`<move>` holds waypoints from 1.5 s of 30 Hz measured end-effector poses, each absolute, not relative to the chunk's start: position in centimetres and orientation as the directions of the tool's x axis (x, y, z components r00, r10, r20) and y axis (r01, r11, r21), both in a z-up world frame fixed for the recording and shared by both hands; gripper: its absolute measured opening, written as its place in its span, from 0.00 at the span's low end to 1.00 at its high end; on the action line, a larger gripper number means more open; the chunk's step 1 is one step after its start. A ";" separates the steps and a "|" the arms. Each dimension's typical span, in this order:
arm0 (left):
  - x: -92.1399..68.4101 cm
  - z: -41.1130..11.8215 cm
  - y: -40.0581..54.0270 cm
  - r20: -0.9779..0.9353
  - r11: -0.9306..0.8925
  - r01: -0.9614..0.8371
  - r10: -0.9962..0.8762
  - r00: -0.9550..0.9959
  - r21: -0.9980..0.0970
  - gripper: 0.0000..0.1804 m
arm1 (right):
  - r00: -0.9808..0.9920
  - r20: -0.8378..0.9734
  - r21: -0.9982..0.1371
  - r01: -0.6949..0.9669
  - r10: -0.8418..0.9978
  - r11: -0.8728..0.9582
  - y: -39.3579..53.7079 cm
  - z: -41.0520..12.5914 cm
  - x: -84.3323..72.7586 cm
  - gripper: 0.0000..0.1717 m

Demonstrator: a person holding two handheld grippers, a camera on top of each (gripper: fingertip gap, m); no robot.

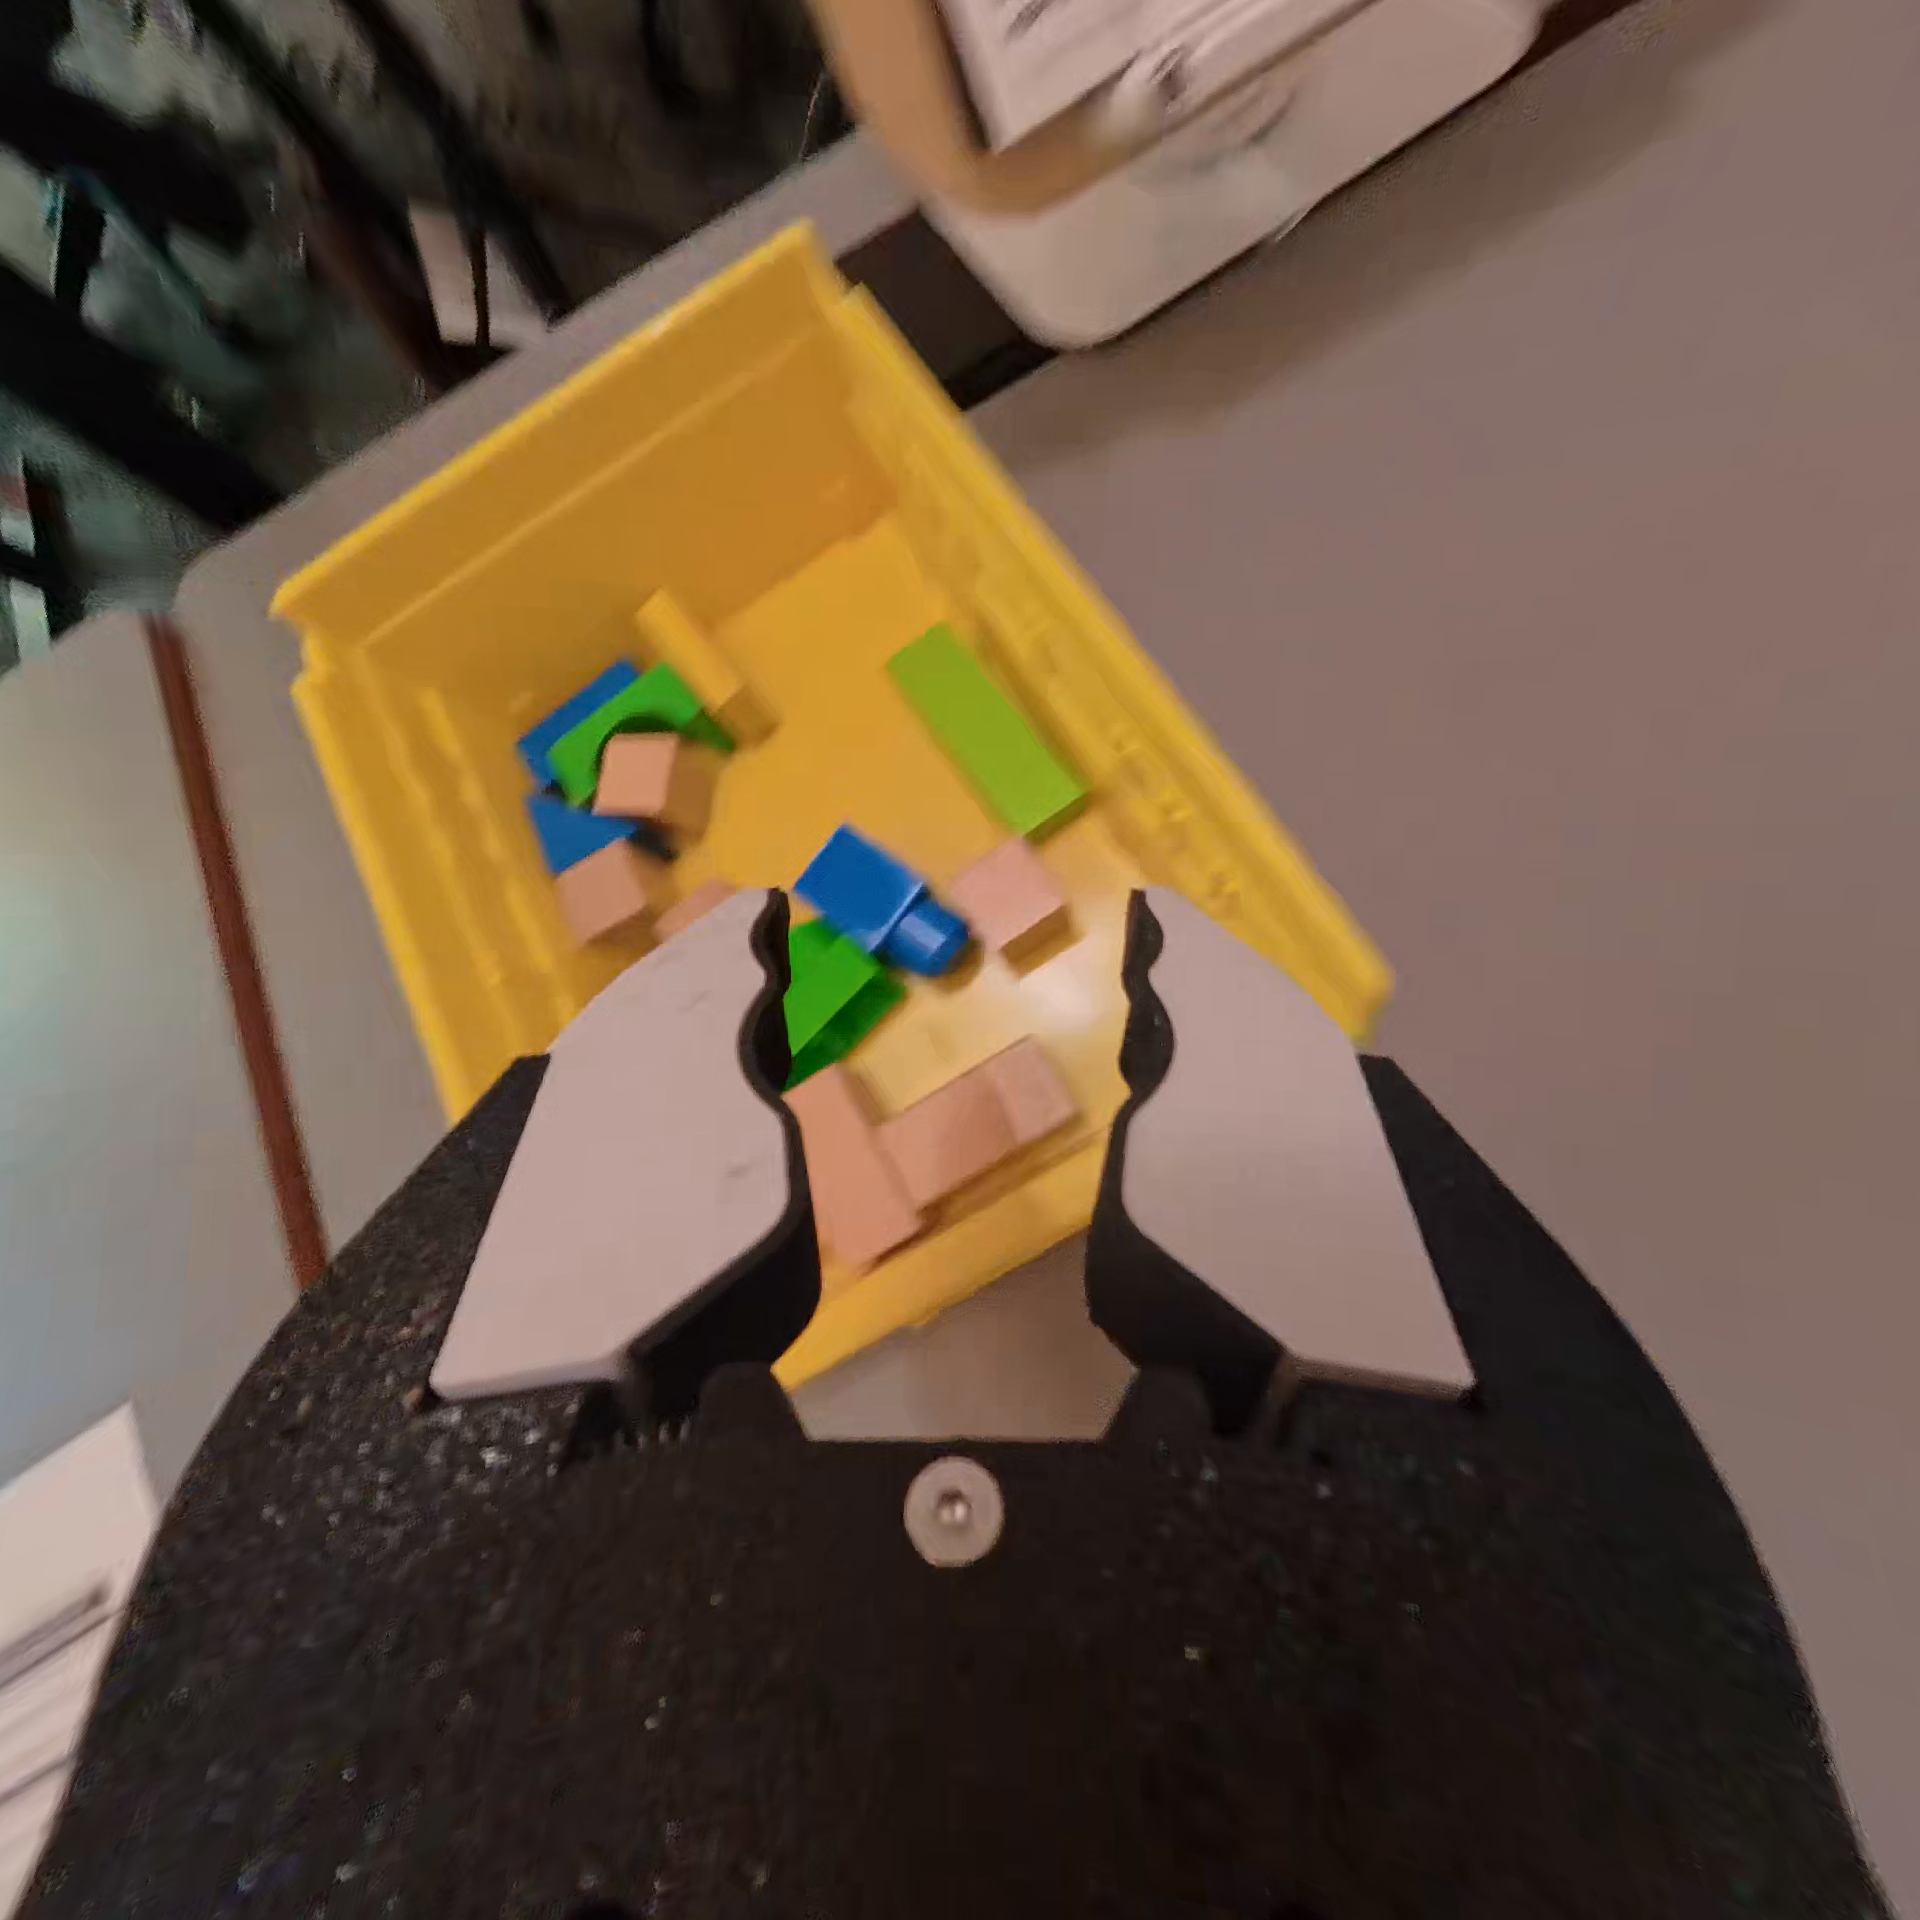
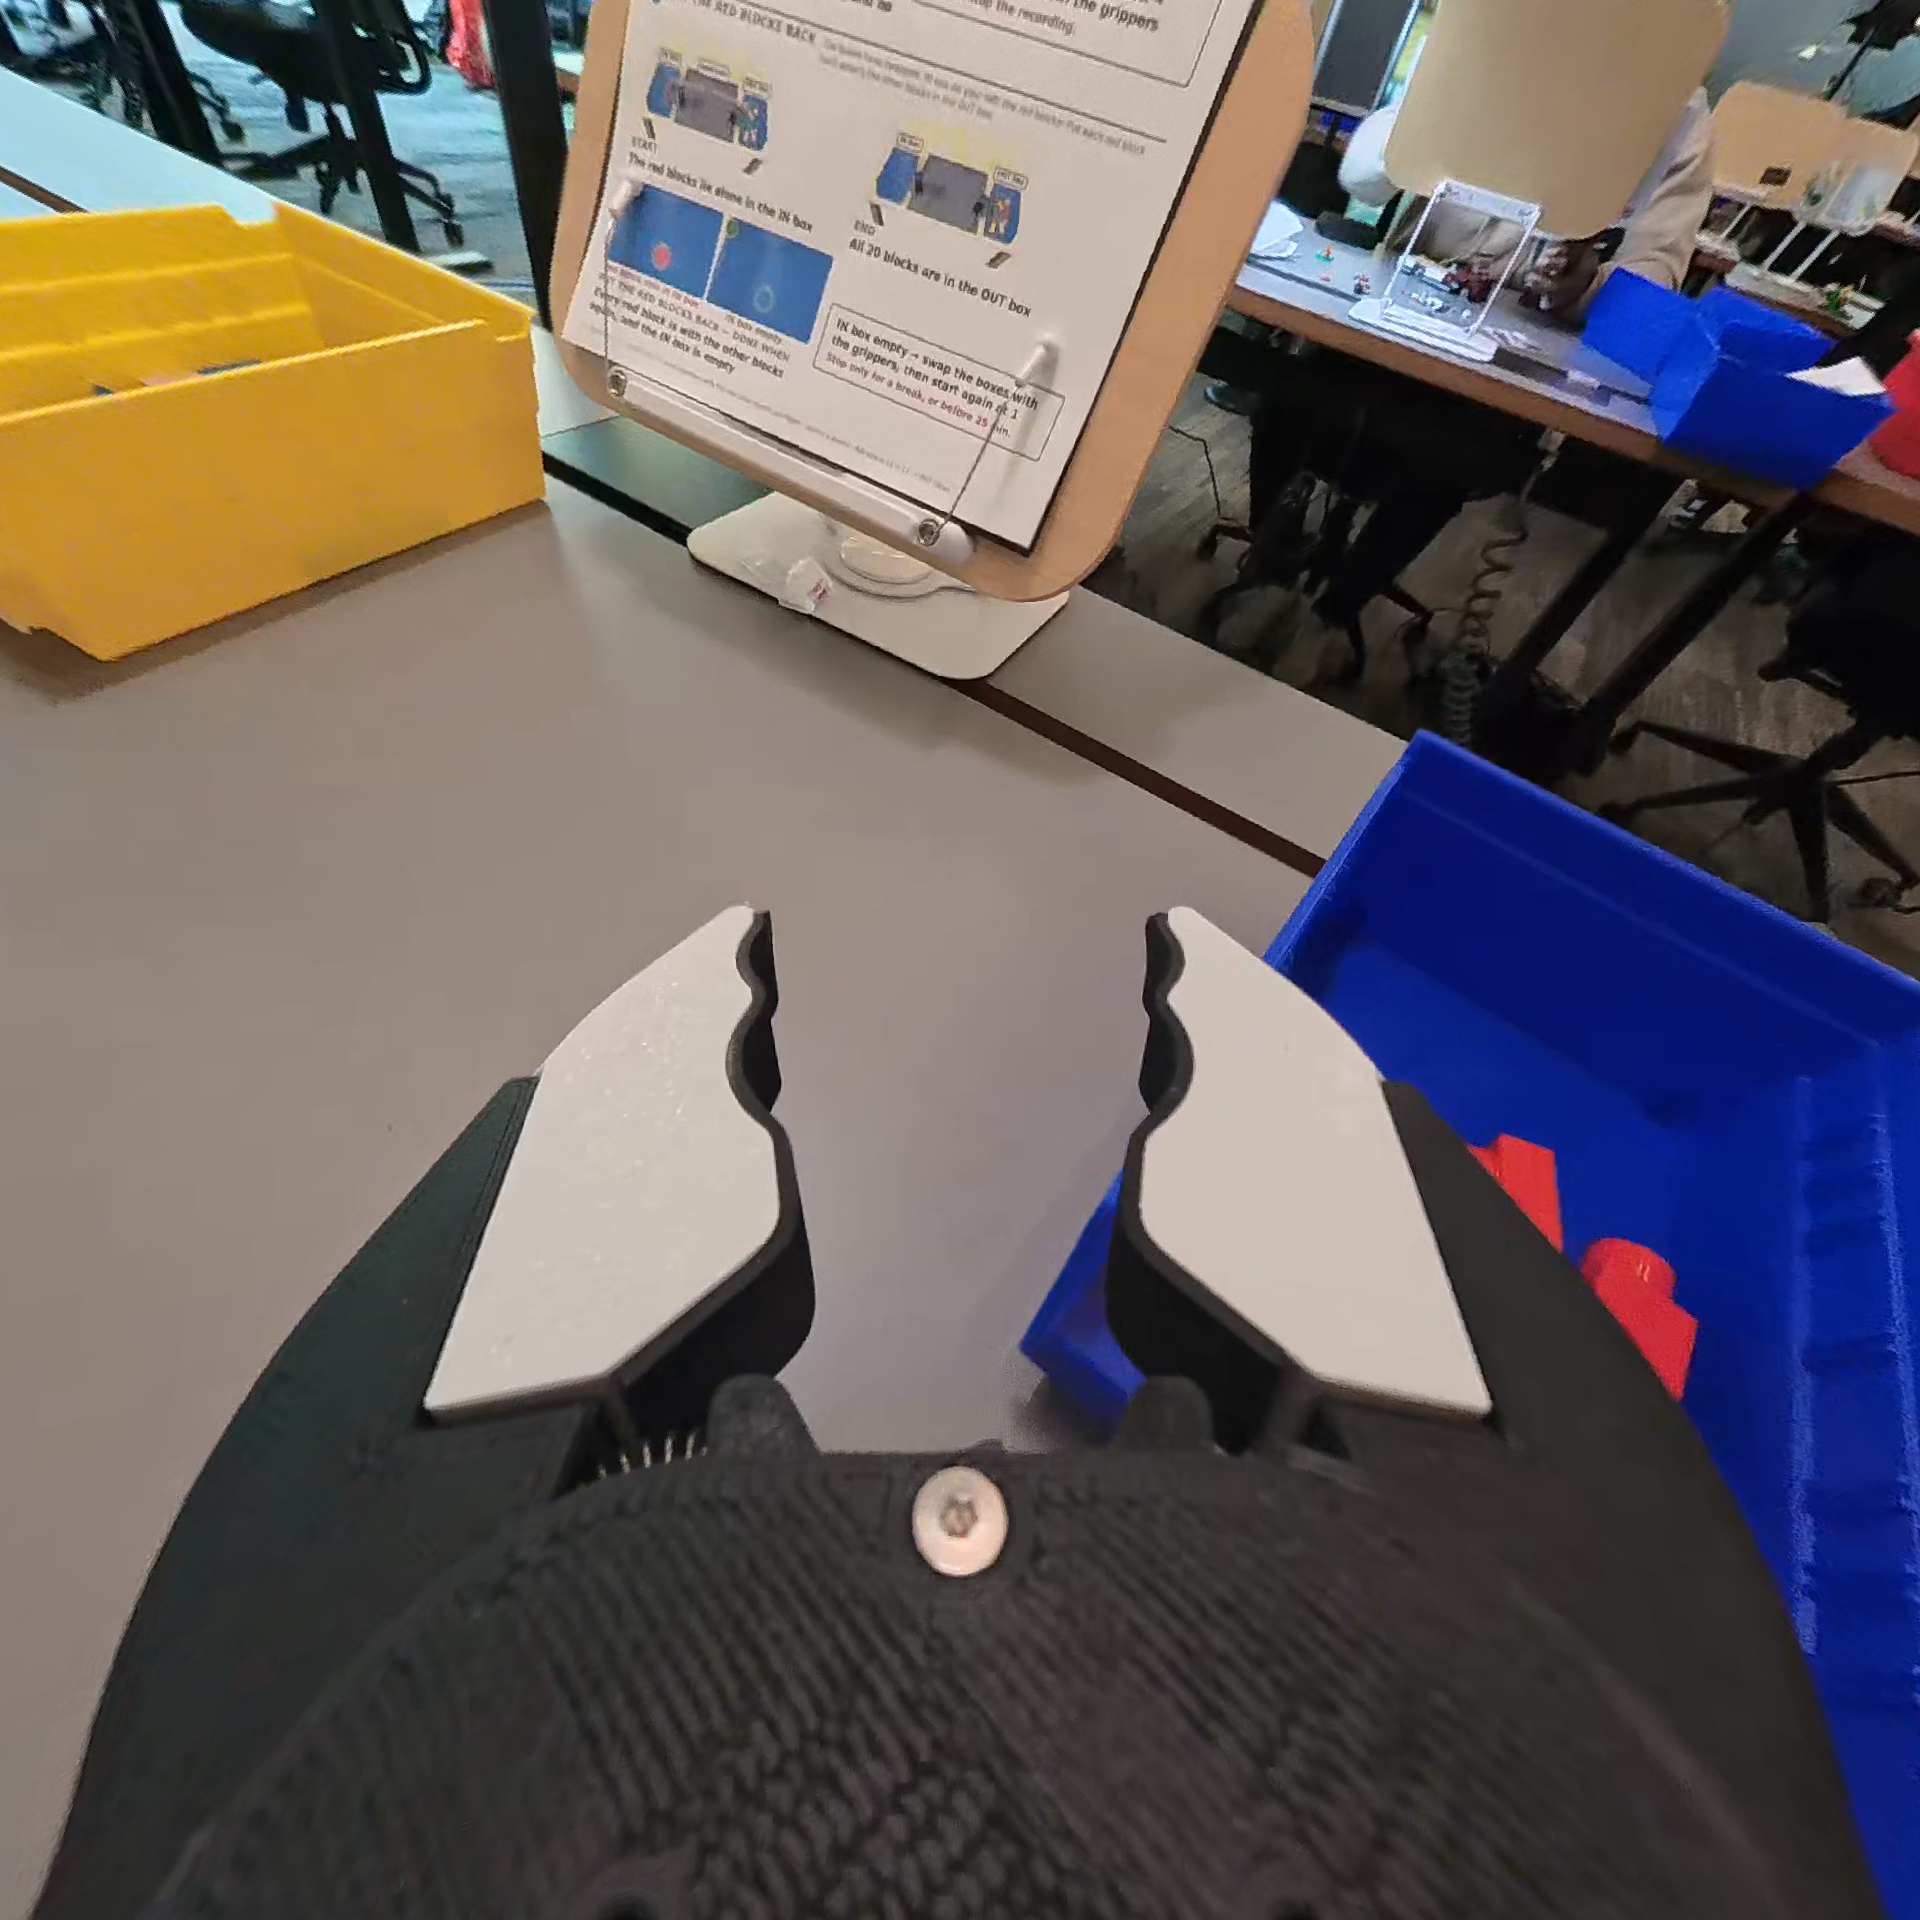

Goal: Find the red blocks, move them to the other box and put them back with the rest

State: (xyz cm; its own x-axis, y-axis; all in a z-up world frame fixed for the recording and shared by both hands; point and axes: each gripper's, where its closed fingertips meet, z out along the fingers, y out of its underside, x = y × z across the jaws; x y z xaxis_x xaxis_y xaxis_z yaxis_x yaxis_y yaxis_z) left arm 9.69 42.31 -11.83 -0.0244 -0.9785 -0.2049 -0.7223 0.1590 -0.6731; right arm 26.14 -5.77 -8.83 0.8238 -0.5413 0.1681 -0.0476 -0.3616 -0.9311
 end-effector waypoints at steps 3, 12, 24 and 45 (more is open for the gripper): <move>8.8 -12.9 47.3 -0.220 0.099 -0.832 -0.975 0.028 -0.546 0.30 | 0.807 0.191 -0.932 -0.029 -0.558 -0.360 -5.9 -9.5 26.1 0.40; 8.7 -17.8 52.4 -0.418 0.587 -0.809 -0.743 -0.522 -0.034 0.24 | 0.815 0.114 -0.956 -0.065 -0.568 -0.285 -5.9 -10.3 25.8 0.40; 8.4 -21.5 54.1 -0.295 0.698 -0.618 -0.543 -0.786 0.363 0.05 | 0.792 0.092 -0.959 -0.092 -0.603 -0.267 -7.3 -11.0 26.1 0.40; 7.0 -24.3 51.2 -0.182 0.624 -0.733 -0.715 -0.675 0.270 0.00 | 0.778 0.077 -0.960 -0.111 -0.623 -0.257 -8.4 -11.8 26.3 0.40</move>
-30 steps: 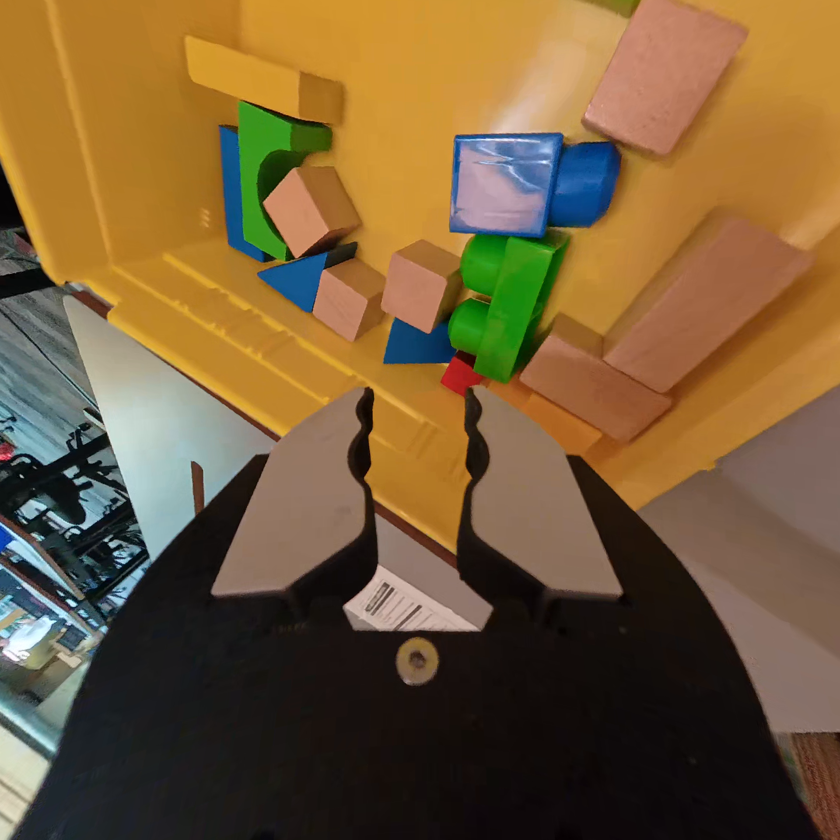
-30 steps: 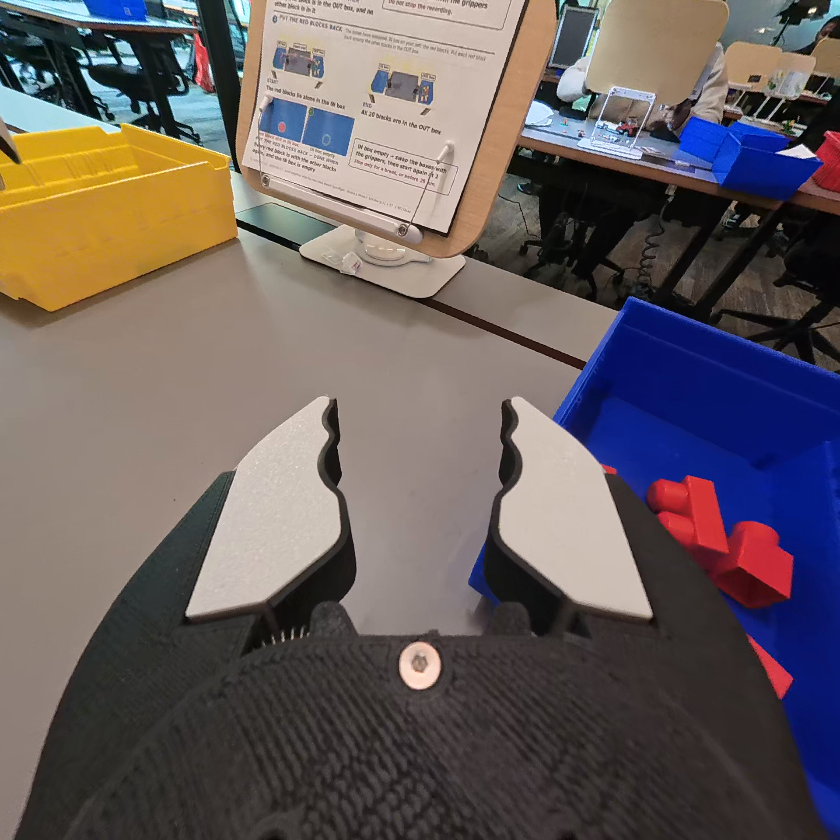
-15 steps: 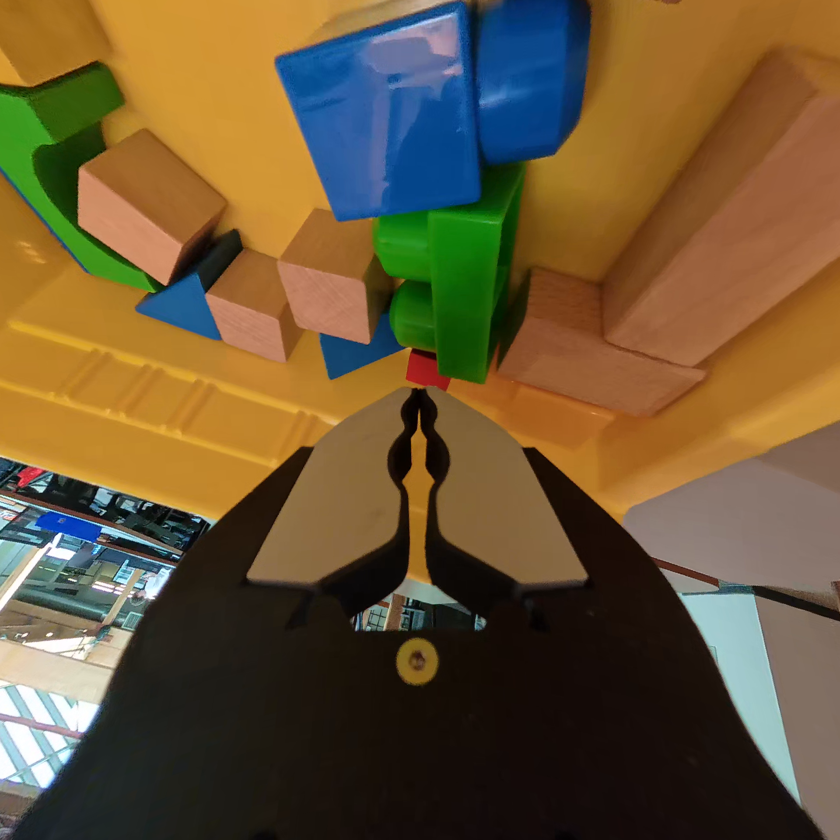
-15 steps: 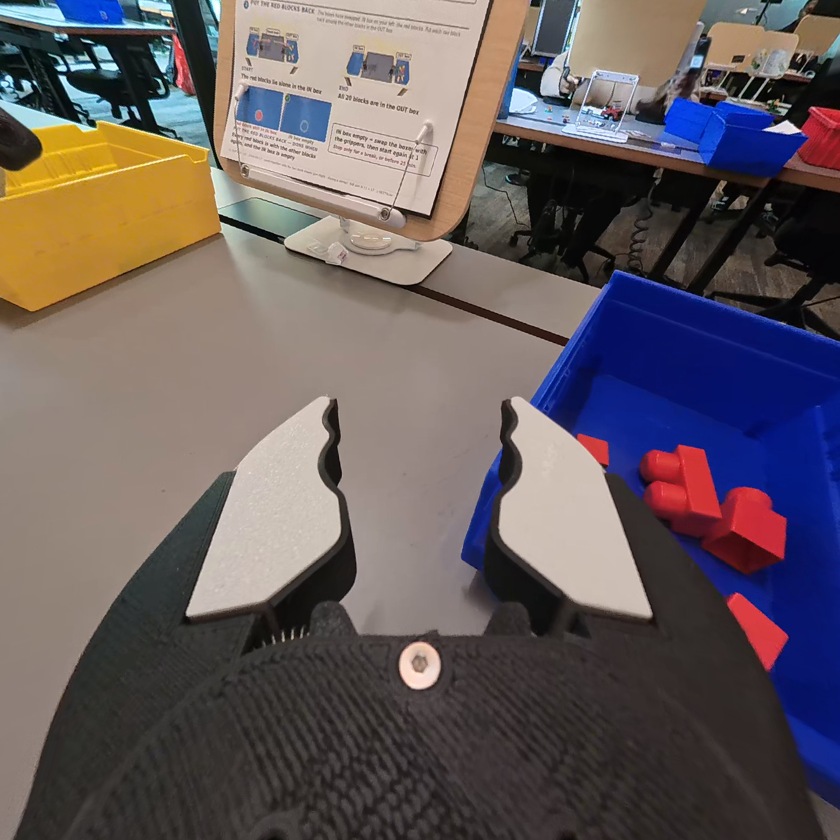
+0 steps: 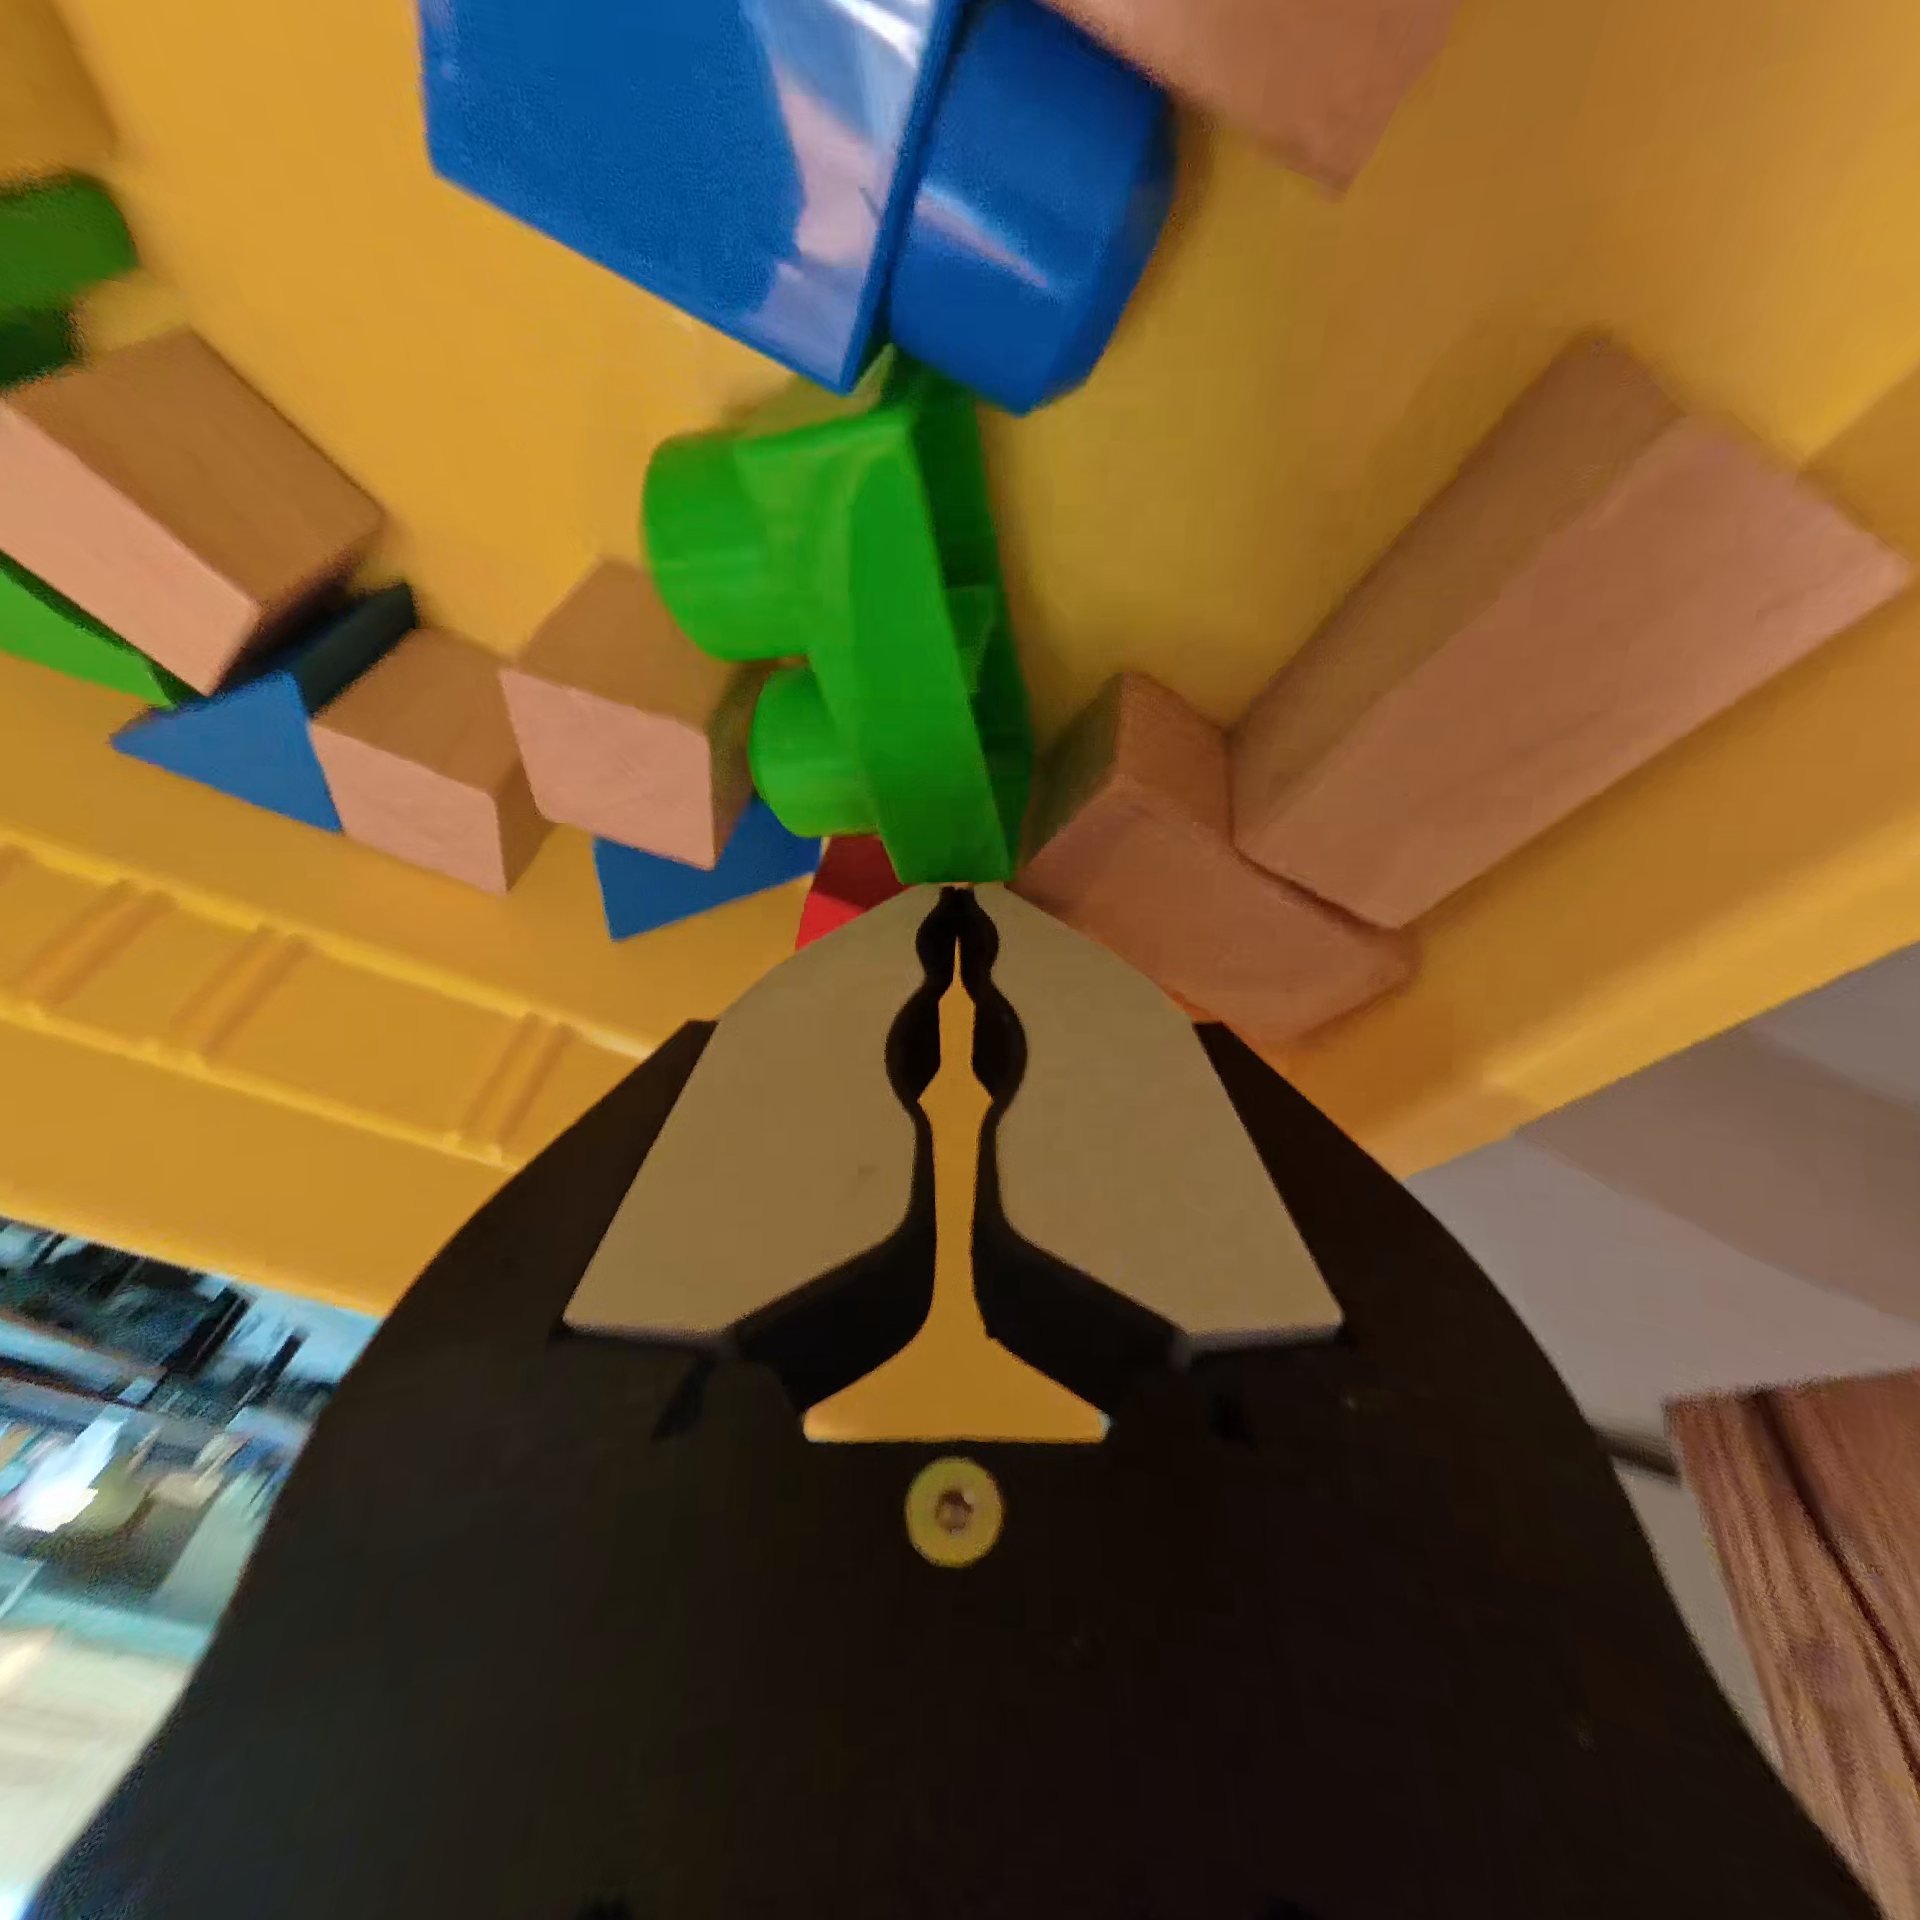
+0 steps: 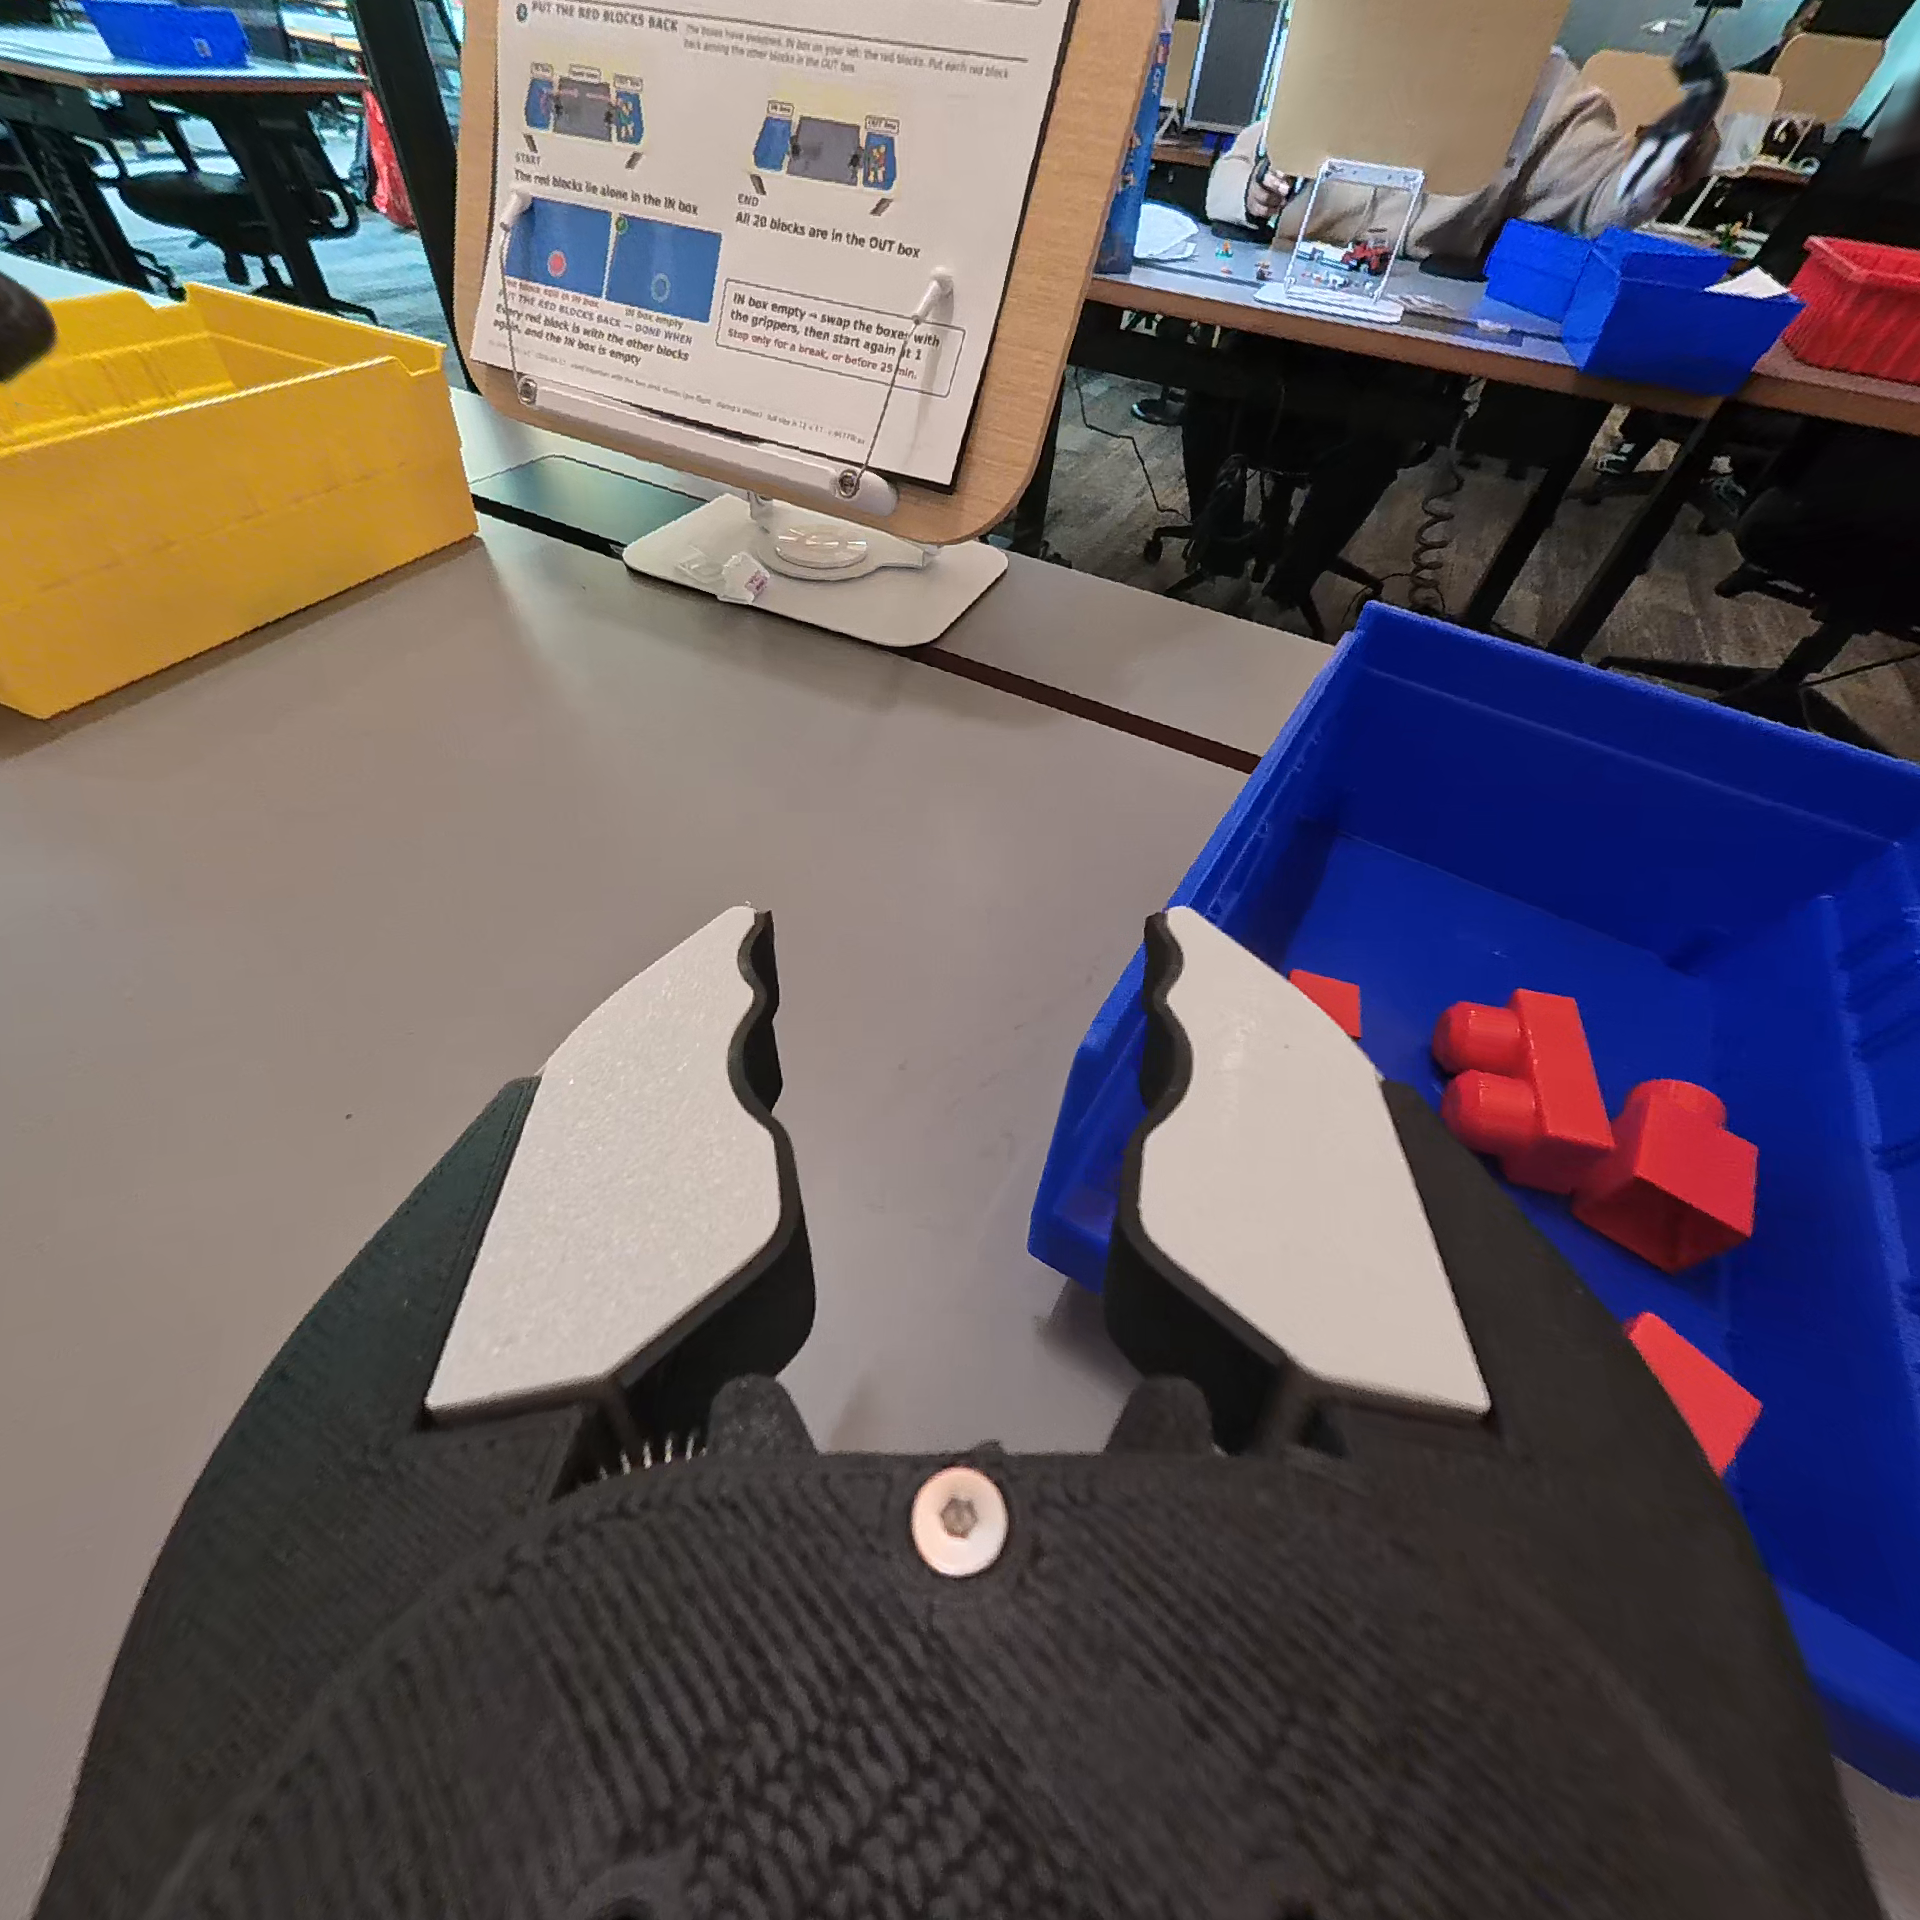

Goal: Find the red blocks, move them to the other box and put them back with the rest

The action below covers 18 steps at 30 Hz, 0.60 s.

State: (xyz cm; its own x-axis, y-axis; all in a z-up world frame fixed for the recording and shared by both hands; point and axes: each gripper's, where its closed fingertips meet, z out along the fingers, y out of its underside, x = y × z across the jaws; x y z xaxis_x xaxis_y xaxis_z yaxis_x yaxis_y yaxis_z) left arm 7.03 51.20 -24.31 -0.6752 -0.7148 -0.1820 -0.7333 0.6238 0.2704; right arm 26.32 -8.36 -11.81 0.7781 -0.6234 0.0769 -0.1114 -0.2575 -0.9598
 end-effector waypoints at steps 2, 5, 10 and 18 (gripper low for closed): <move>8.3 -24.2 50.1 -0.192 0.625 -0.767 -0.742 -0.642 0.147 0.00 | 0.777 0.078 -0.961 -0.108 -0.625 -0.254 -8.5 -11.7 26.3 0.40; 8.6 -23.1 52.2 -0.297 0.586 -0.787 -0.730 -0.615 0.190 0.00 | 0.776 0.083 -0.961 -0.104 -0.626 -0.256 -8.5 -11.6 26.2 0.40; 7.4 -23.2 52.5 -0.241 0.579 -0.773 -0.736 -0.632 0.259 0.10 | 0.777 0.082 -0.959 -0.107 -0.624 -0.261 -8.6 -11.7 26.1 0.40; 7.4 -24.4 53.7 -0.278 0.682 -0.622 -0.558 -0.782 0.384 0.14 | 0.779 0.086 -0.959 -0.104 -0.621 -0.263 -8.8 -11.8 26.0 0.40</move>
